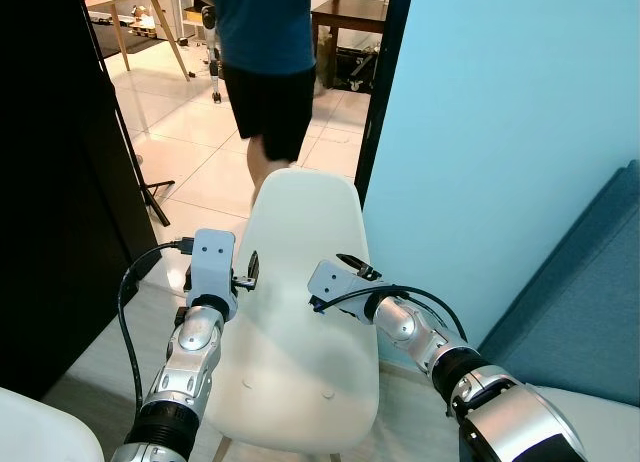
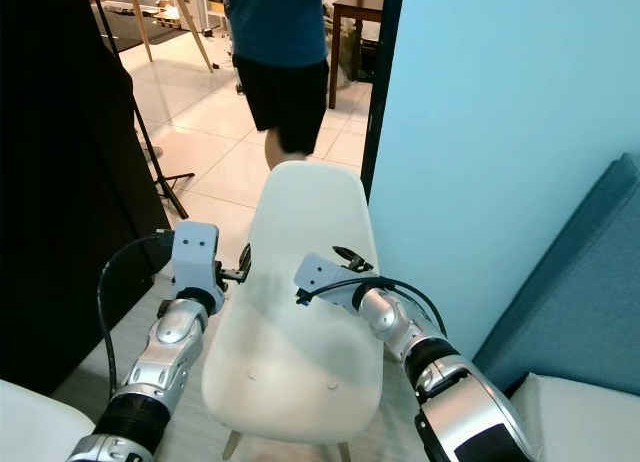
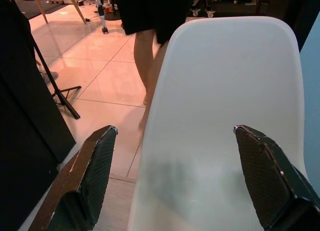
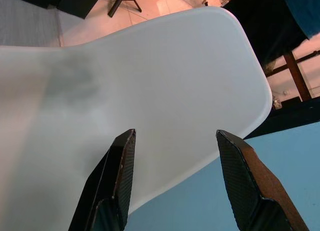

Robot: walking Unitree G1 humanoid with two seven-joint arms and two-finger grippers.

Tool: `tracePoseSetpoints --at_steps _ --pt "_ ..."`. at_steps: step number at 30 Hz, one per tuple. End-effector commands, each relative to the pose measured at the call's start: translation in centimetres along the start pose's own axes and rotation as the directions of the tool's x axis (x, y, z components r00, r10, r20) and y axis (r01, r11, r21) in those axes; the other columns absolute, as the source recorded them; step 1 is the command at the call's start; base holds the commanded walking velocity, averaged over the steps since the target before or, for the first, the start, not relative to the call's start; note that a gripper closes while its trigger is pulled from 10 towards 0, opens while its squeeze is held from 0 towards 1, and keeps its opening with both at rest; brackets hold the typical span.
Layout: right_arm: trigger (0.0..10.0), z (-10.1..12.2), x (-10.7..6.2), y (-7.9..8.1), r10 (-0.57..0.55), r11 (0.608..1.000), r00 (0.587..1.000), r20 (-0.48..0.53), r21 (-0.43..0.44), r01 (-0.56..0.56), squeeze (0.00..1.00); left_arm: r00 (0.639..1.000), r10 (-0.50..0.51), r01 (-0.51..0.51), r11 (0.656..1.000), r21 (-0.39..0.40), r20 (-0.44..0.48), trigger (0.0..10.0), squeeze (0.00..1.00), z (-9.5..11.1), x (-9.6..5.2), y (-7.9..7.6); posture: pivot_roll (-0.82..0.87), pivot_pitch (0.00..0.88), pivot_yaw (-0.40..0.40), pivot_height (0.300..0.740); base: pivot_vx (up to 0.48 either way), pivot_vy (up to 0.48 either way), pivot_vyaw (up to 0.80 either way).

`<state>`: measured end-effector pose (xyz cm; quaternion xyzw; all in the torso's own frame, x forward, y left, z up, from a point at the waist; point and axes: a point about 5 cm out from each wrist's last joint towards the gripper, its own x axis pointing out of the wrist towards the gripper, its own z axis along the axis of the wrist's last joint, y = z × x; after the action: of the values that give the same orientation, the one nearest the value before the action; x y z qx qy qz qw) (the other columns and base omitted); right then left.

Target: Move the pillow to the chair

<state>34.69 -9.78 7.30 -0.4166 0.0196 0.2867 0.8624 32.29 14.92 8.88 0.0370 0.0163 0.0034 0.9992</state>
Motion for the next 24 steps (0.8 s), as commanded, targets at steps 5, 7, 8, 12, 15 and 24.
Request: tracePoseSetpoints --at_steps 5,7,8,12,15,24 --pt "10.0 -0.34 -0.17 0.04 0.002 1.000 1.000 -0.008 0.013 -0.002 0.00 1.000 -0.002 0.002 1.000 0.010 -0.023 10.0 0.00 -0.58 -0.18 0.03 -0.02 0.000 -0.067 0.740 0.000 0.000 0.00" --pt "10.0 -0.31 -0.15 0.05 -0.001 1.000 1.000 -0.008 0.006 0.001 0.00 1.000 -0.003 0.004 1.000 0.011 -0.024 10.0 0.00 -0.57 -0.09 0.05 -0.02 0.000 -0.066 0.740 0.000 0.000 0.00" --pt "10.0 -0.31 -0.15 0.05 -0.001 1.000 1.000 -0.008 0.006 0.001 0.00 1.000 -0.003 0.004 1.000 0.011 -0.024 10.0 0.00 -0.57 -0.09 0.05 -0.02 0.000 -0.066 0.740 0.000 0.000 0.00" --pt "10.0 -0.45 -0.24 -0.01 -0.005 1.000 1.000 -0.009 0.012 0.005 0.00 1.000 0.000 0.000 1.000 -0.009 -0.030 10.0 0.00 -0.49 0.12 -0.14 0.00 0.000 -0.062 0.740 0.000 0.000 0.00" --pt "10.0 -0.56 -0.29 -0.09 -0.011 1.000 1.000 -0.012 0.015 0.011 0.00 1.000 0.003 -0.003 1.000 -0.022 -0.030 10.0 0.00 -0.30 0.32 -0.19 0.00 0.000 -0.068 0.740 0.000 0.000 0.00" --pt "10.0 -0.54 -0.25 -0.24 -0.013 1.000 1.000 -0.016 0.010 0.013 0.00 0.999 0.019 -0.020 1.000 -0.023 -0.048 10.0 0.00 -0.68 0.12 0.08 0.01 0.000 -0.080 0.740 0.000 0.000 0.00"
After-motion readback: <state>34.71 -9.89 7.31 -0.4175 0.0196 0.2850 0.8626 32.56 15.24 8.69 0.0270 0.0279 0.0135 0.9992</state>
